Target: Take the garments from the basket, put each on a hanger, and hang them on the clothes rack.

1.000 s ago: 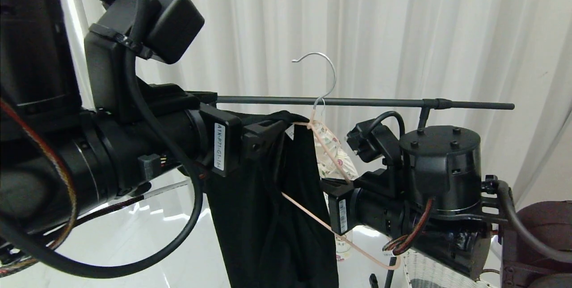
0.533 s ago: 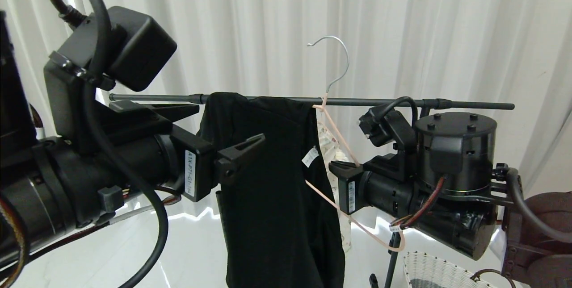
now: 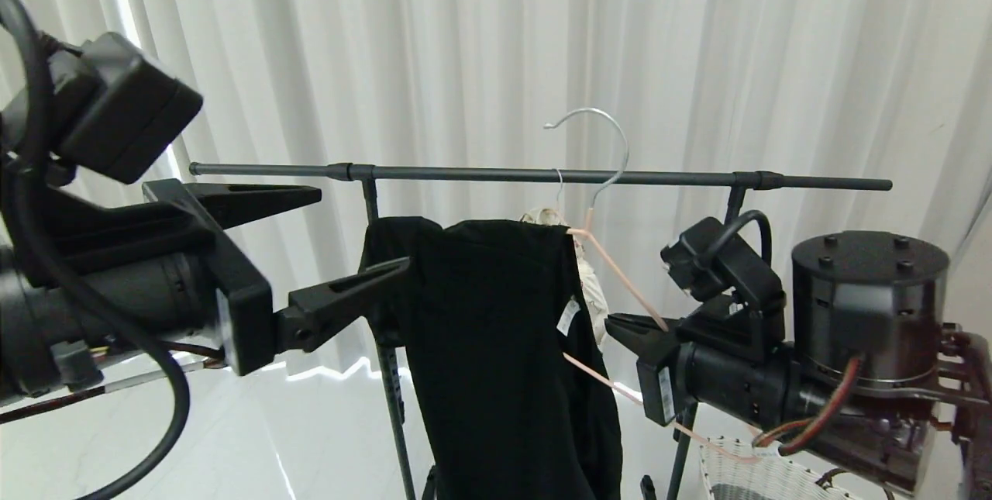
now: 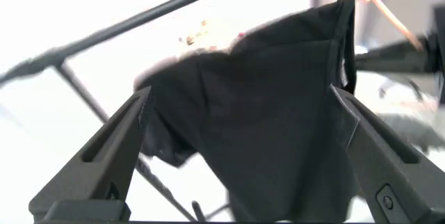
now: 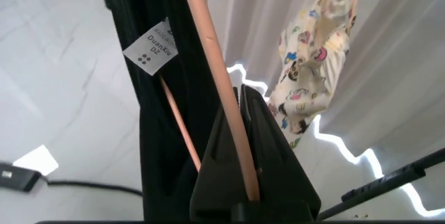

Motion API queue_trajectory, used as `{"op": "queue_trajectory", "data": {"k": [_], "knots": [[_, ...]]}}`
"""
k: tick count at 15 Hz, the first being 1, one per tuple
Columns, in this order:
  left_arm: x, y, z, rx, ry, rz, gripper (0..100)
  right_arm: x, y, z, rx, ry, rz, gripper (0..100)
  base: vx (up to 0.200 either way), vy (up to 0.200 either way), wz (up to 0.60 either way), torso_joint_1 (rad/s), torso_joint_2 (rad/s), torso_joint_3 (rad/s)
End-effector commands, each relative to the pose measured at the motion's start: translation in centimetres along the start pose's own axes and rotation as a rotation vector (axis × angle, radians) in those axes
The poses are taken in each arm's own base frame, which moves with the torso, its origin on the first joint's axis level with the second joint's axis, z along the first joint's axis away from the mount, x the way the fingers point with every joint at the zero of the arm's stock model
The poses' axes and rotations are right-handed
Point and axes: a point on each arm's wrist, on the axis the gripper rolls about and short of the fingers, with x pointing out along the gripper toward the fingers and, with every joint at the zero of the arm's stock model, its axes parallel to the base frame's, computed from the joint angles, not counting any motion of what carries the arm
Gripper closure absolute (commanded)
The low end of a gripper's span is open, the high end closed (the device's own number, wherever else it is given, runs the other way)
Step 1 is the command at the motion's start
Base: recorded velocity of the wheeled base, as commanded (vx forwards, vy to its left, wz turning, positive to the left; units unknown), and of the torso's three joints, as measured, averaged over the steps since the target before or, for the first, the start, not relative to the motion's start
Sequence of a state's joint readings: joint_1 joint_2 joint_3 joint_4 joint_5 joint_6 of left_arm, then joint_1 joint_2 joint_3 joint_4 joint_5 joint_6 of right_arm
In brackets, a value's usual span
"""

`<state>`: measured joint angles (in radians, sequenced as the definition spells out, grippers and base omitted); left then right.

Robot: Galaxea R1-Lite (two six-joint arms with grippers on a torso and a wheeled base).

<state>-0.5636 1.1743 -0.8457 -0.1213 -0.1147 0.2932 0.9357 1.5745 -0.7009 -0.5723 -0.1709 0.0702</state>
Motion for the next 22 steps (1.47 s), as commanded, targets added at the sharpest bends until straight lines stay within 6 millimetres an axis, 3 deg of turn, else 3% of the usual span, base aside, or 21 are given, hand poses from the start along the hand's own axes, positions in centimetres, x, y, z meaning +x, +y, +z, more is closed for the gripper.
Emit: {"op": "queue_trajectory", "data": {"k": [1,8,14,22], "knots": [[-2.4,1.4,-1.6,0.105,-0.040,-0.055,0,-2.4,-0.2,-0.5,-0.033,-0.021,0.049,100,0.000,0.000,0.00,0.000,0.00,0.000],[-1.6,-1.3,-2.9,0.193,-0.083,-0.350,0,-3.9,3.0,-2.9,-0.122,-0.025,0.207,100,0.000,0.000,0.00,0.000,0.00,0.000],[-1.5,-3.6,-4.4,0.221,-0.064,-0.487,0,-4.5,3.4,-3.4,-0.215,-0.038,0.257,100,0.000,0.000,0.00,0.000,0.00,0.000],[-1.2,-4.9,-6.5,0.203,0.002,-0.568,0,-4.9,4.6,-3.6,-0.296,-0.052,0.335,100,0.000,0.000,0.00,0.000,0.00,0.000]]}}
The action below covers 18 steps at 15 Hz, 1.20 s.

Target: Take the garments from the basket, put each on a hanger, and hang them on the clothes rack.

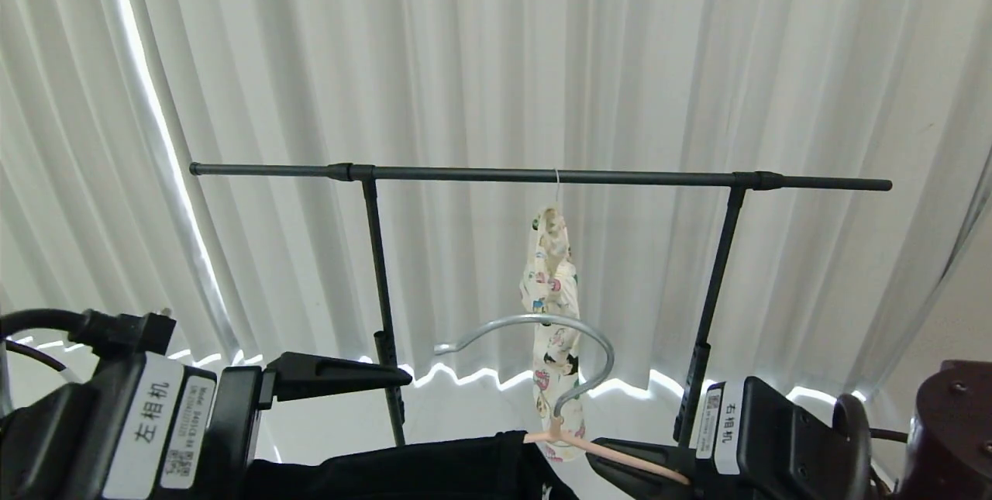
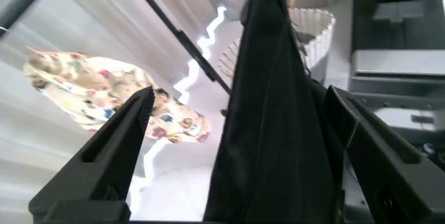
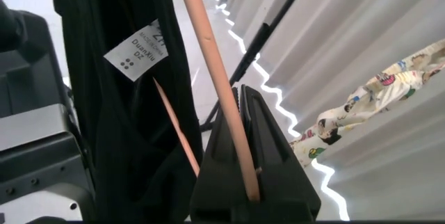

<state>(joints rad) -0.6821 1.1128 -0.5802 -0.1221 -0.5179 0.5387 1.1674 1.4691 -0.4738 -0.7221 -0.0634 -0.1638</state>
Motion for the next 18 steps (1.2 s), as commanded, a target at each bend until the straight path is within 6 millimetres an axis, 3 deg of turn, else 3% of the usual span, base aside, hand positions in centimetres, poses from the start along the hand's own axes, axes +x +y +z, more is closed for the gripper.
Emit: {"op": "queue_trajectory", "data": {"k": [1,4,5,14,15,18], "knots": [[0.1,-0.6,-1.0,-0.019,0.027,-0.026,0,0.0,0.2,0.1,-0.013,-0.003,0.009,100,0.000,0.000,0.00,0.000,0.00,0.000],[0.4,-0.9,-1.4,-0.025,0.038,-0.047,0,0.0,0.3,0.1,-0.054,-0.010,0.040,100,0.000,0.000,0.00,0.000,0.00,0.000],[0.4,-1.1,-1.6,-0.030,0.040,-0.061,100,0.0,0.3,0.0,-0.057,-0.008,0.042,100,0.000,0.000,0.00,0.000,0.00,0.000],[0.5,-1.7,-2.9,-0.064,0.074,-0.083,100,0.1,0.3,0.1,-0.080,-0.020,0.029,100,0.000,0.000,0.00,0.000,0.00,0.000],[0.5,-1.6,-3.0,-0.068,0.077,-0.078,100,0.1,0.3,0.1,-0.083,-0.021,0.030,0,0.000,0.000,0.00,0.000,0.00,0.000],[0.2,-1.1,-3.9,-0.091,0.136,0.001,100,0.0,0.3,0.1,-0.091,-0.021,0.030,0,0.000,0.000,0.00,0.000,0.00,0.000]]}}
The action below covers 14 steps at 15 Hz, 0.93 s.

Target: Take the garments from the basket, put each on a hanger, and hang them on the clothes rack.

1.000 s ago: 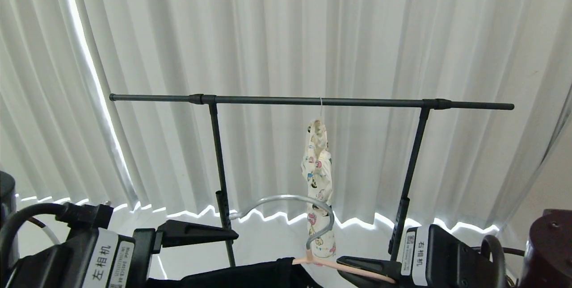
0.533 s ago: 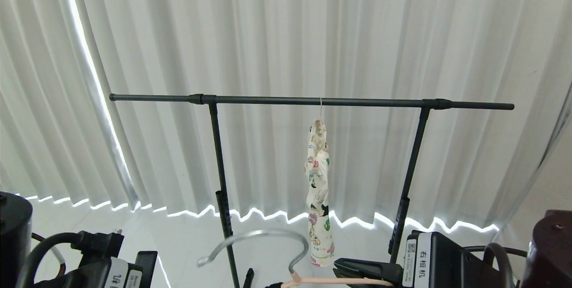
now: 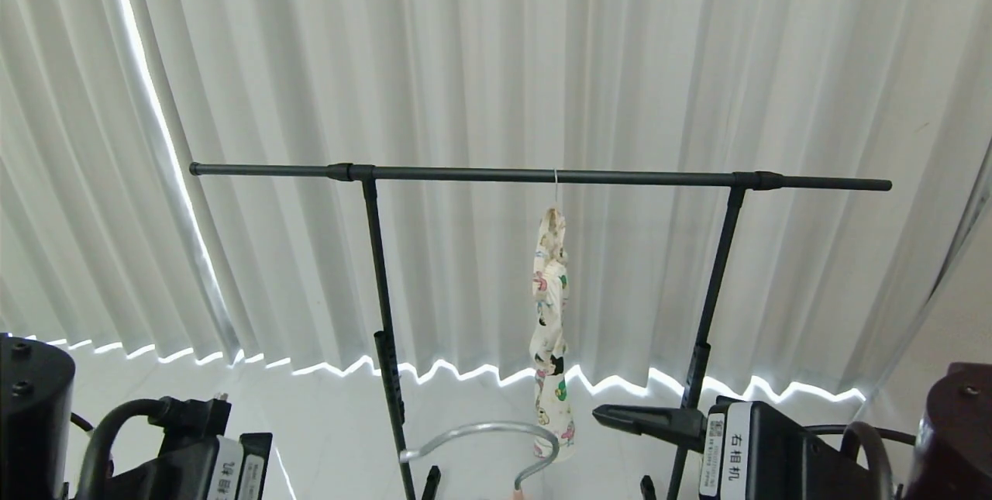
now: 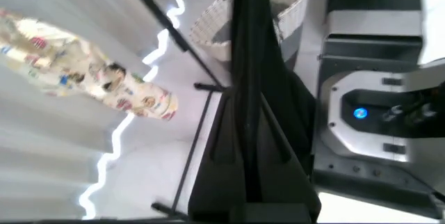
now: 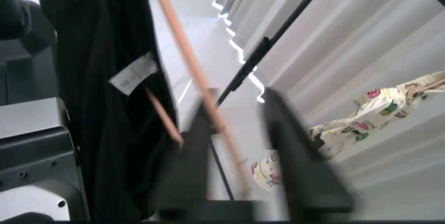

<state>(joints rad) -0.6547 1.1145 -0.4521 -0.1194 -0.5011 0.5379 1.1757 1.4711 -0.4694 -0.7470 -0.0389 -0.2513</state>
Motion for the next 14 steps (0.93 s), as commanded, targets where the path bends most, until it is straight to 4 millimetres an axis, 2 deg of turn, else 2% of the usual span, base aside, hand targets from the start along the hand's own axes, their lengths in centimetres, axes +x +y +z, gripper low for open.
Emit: {"op": "queue_trajectory", "data": {"k": [1,5,8,13,14], "knots": [[0.0,0.4,-0.6,-0.022,0.043,0.063,100,-0.1,0.0,-0.1,-0.002,0.006,0.003,0,0.000,0.000,0.00,0.000,0.00,0.000],[-0.5,0.9,-0.8,-0.043,0.087,0.168,100,-0.3,0.1,-0.5,-0.004,0.017,0.006,0,0.000,0.000,0.00,0.000,0.00,0.000],[-1.1,1.8,-0.8,-0.061,0.116,0.277,100,-0.6,0.3,-1.5,0.003,0.055,0.001,0,0.000,0.000,0.00,0.000,0.00,0.000],[-3.0,4.5,0.0,-0.105,0.124,0.484,100,-0.8,-1.1,-2.4,0.130,0.095,-0.094,0,0.000,0.000,0.00,0.000,0.00,0.000],[-3.3,5.5,1.2,-0.098,0.095,0.518,100,-0.5,-1.1,-2.5,0.196,0.103,-0.117,0,0.000,0.000,0.00,0.000,0.00,0.000]]}}
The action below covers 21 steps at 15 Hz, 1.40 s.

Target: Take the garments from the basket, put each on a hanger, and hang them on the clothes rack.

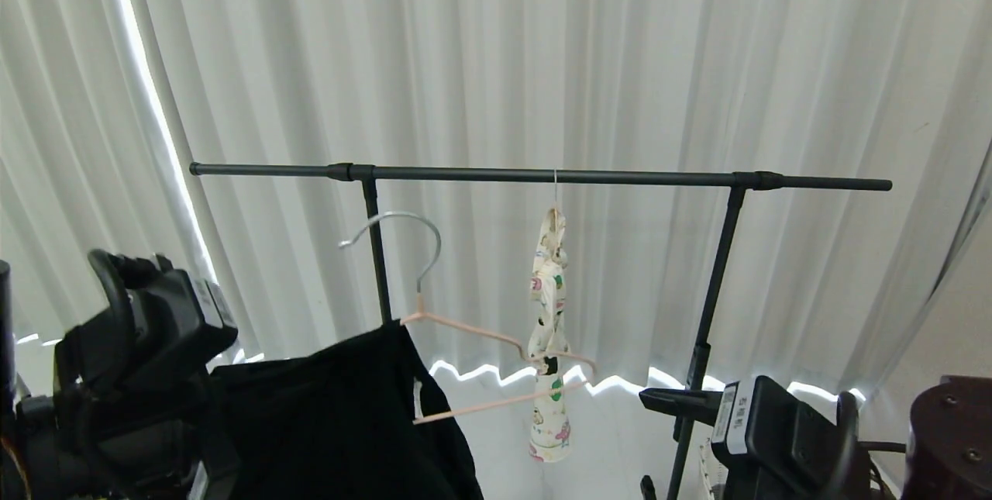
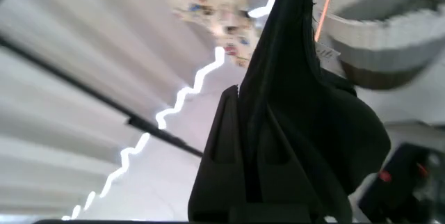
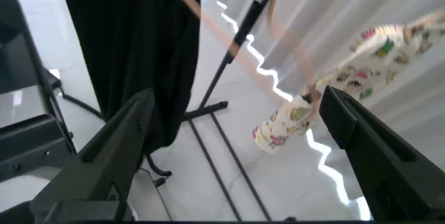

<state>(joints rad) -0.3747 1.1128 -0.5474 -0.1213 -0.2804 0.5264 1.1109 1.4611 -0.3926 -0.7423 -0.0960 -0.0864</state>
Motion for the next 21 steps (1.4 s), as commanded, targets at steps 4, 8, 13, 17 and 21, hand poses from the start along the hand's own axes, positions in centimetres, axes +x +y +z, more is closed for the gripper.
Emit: {"op": "queue_trajectory", "data": {"k": [4,8,13,17,21], "knots": [[0.1,3.7,5.6,-0.038,-0.145,0.094,100,2.0,0.0,0.1,0.132,0.029,-0.021,0,0.000,0.000,0.00,0.000,0.00,0.000],[0.2,4.0,7.7,-0.009,-0.207,0.081,100,7.0,-0.4,4.0,0.353,-0.073,-0.115,0,0.000,0.000,0.00,0.000,0.00,0.000],[0.3,3.6,8.3,0.005,-0.230,0.056,100,10.0,-0.8,4.6,0.391,-0.088,-0.183,0,0.000,0.000,0.00,0.000,0.00,0.000],[0.2,3.6,8.8,0.012,-0.248,0.052,100,10.5,-1.2,3.9,0.391,-0.068,-0.240,0,0.000,0.000,0.00,0.000,0.00,0.000],[0.1,3.6,8.8,0.013,-0.251,0.052,100,10.6,-2.3,3.6,0.396,-0.065,-0.312,0,0.000,0.000,0.00,0.000,0.00,0.000]]}}
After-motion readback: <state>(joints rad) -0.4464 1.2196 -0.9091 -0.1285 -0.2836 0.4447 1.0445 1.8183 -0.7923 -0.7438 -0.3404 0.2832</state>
